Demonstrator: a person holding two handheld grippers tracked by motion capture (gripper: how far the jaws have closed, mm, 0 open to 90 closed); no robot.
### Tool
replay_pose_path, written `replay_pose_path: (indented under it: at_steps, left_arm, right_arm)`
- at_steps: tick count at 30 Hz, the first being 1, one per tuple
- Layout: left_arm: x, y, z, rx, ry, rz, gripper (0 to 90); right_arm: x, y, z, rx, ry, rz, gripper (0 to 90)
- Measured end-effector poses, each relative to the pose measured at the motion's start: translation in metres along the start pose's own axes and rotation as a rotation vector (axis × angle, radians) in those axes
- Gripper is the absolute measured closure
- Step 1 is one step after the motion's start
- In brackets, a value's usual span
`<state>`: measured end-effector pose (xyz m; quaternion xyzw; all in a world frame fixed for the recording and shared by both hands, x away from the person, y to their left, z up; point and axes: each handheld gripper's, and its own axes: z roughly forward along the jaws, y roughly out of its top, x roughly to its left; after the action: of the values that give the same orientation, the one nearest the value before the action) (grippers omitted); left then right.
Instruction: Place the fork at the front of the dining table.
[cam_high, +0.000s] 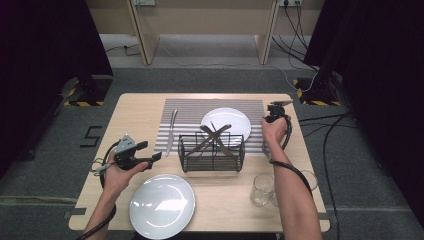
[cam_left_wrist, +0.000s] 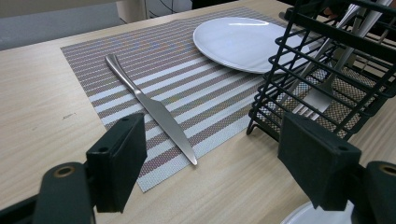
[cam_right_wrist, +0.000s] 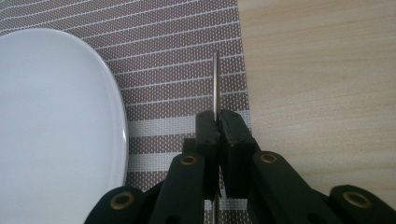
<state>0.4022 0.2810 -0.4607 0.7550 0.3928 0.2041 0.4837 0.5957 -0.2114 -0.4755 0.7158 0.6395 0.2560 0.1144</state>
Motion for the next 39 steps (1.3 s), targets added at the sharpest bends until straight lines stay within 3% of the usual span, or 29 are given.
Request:
replay_pose_path:
  at_steps: [17,39]
  left_arm:
    - [-0.0001,-0.0001,0.0004,0.002,-0.001,0.001,23.4]
    - [0.0002,-0.0003,0.0,0.0,0.0,-0.002,23.4]
  right_arm:
    - [-0.0003,-0.0013,0.0053,0.047,-0.001,0.002,86.5]
    - [-0.0006,-0.0018,0.007,0.058,-0.001,-0.005,83.2]
